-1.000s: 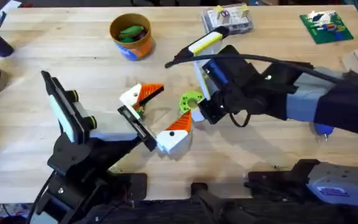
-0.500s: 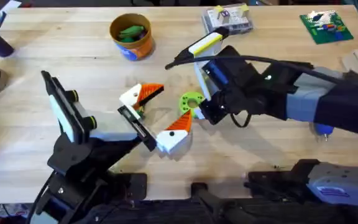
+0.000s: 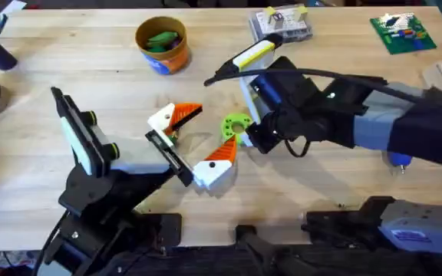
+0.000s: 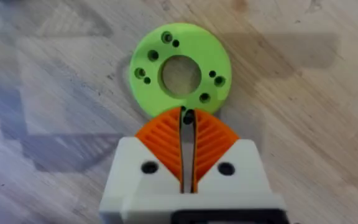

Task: Pick up the gripper from the table and insert it into the empty holder that is missing its gripper. Then pick up a screw, insert it into the mounting hole, and use the screwdriver to tighten it. Finally, clean up the table by picking up the vegetable and placing it into the bucket.

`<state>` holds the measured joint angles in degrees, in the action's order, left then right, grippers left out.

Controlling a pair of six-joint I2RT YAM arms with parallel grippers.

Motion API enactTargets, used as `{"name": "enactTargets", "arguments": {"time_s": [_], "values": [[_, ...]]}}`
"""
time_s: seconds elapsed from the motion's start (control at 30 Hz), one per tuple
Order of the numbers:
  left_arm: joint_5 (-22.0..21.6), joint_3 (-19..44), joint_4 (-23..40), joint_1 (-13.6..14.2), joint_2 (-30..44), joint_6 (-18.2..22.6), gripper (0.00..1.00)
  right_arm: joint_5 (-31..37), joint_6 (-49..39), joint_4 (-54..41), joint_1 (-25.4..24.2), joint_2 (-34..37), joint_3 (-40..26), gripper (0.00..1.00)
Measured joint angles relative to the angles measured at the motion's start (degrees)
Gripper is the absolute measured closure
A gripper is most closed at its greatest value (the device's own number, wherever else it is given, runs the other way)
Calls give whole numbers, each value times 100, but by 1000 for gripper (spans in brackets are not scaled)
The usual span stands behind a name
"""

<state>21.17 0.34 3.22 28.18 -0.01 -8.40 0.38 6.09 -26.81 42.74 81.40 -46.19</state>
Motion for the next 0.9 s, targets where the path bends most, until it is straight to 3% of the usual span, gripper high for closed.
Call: {"name": "enactTargets", "arguments": {"time_s": [0.5,0.9], "values": [[0,0,-1,2,0,0,15,0,-9,-201,-2,-5,-167,994],[0,0,-1,0,0,0,15,0,-70,-2181,-103,-108,-2593,994]]}}
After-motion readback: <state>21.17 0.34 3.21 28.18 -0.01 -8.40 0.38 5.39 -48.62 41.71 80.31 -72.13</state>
